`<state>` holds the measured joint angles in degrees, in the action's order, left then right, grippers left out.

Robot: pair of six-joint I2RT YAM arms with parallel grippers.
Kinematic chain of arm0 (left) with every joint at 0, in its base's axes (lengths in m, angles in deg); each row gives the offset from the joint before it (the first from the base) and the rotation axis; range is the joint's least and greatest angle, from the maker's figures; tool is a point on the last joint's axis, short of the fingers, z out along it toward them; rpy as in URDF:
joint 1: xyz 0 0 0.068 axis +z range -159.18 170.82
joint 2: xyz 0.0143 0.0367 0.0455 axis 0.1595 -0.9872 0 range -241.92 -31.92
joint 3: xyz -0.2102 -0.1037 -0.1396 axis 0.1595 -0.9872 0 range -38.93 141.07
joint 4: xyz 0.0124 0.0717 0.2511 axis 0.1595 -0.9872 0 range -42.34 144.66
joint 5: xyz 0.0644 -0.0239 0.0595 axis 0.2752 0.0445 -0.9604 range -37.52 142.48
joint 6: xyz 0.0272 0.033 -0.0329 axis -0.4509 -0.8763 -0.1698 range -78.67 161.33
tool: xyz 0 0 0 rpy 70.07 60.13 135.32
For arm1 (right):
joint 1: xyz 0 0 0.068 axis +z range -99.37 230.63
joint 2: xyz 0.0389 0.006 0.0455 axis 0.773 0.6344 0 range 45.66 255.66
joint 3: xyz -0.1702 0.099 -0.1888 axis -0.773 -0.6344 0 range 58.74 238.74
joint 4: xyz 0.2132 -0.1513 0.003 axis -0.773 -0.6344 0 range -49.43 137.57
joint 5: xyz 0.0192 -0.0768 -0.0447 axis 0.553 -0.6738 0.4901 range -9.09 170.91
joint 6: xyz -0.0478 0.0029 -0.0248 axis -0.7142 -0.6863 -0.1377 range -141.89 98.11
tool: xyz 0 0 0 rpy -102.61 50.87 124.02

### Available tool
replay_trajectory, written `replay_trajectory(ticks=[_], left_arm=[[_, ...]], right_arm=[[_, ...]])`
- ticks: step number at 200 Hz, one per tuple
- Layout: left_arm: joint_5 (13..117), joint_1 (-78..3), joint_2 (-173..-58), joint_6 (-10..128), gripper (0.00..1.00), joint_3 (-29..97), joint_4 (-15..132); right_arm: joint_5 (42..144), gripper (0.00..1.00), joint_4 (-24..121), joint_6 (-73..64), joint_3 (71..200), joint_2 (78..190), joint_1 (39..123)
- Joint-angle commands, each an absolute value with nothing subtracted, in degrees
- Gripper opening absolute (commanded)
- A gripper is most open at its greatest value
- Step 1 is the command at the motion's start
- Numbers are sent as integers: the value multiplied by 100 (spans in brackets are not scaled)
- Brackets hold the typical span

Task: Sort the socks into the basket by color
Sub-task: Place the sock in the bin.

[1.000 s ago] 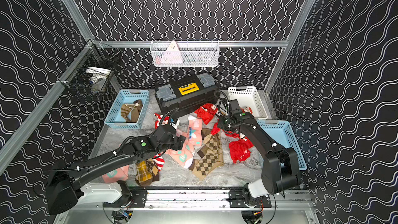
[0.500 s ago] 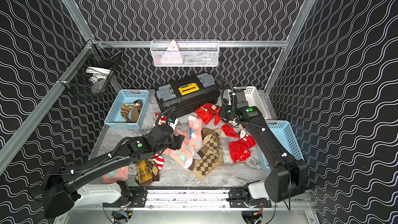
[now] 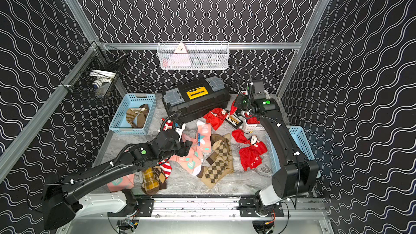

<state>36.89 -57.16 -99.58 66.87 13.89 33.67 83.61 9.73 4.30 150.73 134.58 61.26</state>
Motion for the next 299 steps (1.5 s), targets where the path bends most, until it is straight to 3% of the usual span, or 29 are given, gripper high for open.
replay_trajectory(ticks=[1, 100, 157, 212, 242, 299], left_arm=[[3727, -5717, -9880, 6645, 75, 1425, 3300], [3832, -5717, -9964, 6540, 75, 1526, 3185], [3833, -5717, -10067, 6515, 75, 1495, 3207], [3868, -5717, -10203, 6463, 75, 1539, 3234], [3886, -5717, -10230, 6458, 75, 1530, 3265], [3847, -5717, -10243, 6479, 76, 1556, 3195]], right_arm=[[8447, 0, 1165, 391, 15355, 13667, 5922], [9081, 0, 1495, 530, 16485, 15471, 4656], [9478, 0, 1799, 837, 16118, 16094, 4474], [9558, 16, 2015, 915, 15573, 16124, 4405], [9535, 38, 1971, 904, 15519, 16266, 4395], [9430, 58, 1779, 846, 15486, 15987, 4395]])
